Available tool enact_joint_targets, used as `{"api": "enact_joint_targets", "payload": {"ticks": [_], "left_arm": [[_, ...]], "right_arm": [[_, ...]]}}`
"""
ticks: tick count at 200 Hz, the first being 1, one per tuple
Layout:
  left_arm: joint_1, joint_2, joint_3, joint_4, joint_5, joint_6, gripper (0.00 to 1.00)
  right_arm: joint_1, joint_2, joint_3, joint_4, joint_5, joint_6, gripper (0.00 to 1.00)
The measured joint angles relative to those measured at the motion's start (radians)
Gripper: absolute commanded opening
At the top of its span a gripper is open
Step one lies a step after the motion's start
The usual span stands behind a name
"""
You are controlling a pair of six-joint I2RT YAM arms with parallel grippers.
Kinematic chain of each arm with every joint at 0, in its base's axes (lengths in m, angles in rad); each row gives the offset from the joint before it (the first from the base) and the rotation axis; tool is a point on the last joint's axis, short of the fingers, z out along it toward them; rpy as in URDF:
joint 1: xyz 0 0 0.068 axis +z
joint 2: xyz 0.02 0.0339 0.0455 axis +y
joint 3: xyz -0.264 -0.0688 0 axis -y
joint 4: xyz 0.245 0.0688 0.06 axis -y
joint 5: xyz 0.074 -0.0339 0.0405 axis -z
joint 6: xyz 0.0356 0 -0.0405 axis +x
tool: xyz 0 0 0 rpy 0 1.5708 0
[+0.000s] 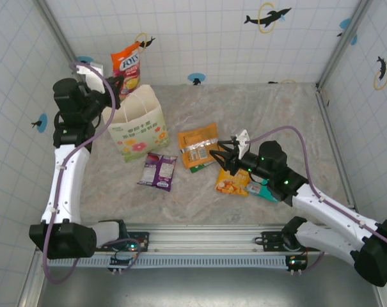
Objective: Place the snacks into the paper bag
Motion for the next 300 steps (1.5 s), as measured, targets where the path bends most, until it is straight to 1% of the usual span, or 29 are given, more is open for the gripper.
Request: {"api": "enact_joint_targets", "payload": {"ticks": [19,76,94,131,146,178,199,232,261,286,300], "left_arm": [[0.0,-0.019,-0.022,-0.051,-0.003,0.017,0.0],[0.0,-0.016,-0.022,-0.187,-0.074,0.087,0.01],[0.0,-0.011,-0.022,-0.206,-0.084,0.101,0.07],[0.0,-0.002,-0.024,-0.206,-0.107,0.113,0.25],[0.0,-0.001,-0.025,-0.196,-0.116,0.11,0.28],[0.0,-0.001,-0.025,-0.178,-0.13,0.108,0.3],[0.0,-0.001,-0.024,-0.178,-0.131,0.104,0.36],[0.0,-0.002,-0.021,-0.155,-0.095,0.046,0.46],[0.0,-0.017,-0.022,-0.1,-0.041,-0.043,0.56],[0.0,-0.059,-0.032,-0.026,0.005,-0.143,0.59],[0.0,-0.079,-0.037,0.015,0.043,-0.197,0.6]], "right_arm": [[0.0,0.01,0.0,0.0,-0.006,0.0,0.49],[0.0,0.051,0.0,-0.002,-0.021,0.024,0.49],[0.0,0.061,0.0,-0.003,-0.024,0.033,0.49],[0.0,0.07,0.001,-0.002,-0.025,0.05,0.49],[0.0,0.072,0.002,-0.006,-0.024,0.057,0.49],[0.0,0.081,0.002,-0.015,-0.024,0.076,0.49],[0.0,0.084,0.006,-0.028,-0.021,0.085,0.5],[0.0,0.102,0.042,-0.068,-0.011,0.103,0.5],[-0.003,0.114,0.078,-0.124,0.006,0.131,0.5],[-0.021,0.12,0.096,-0.188,0.013,0.159,0.51],[-0.051,0.138,0.117,-0.233,0.012,0.181,0.51]]}}
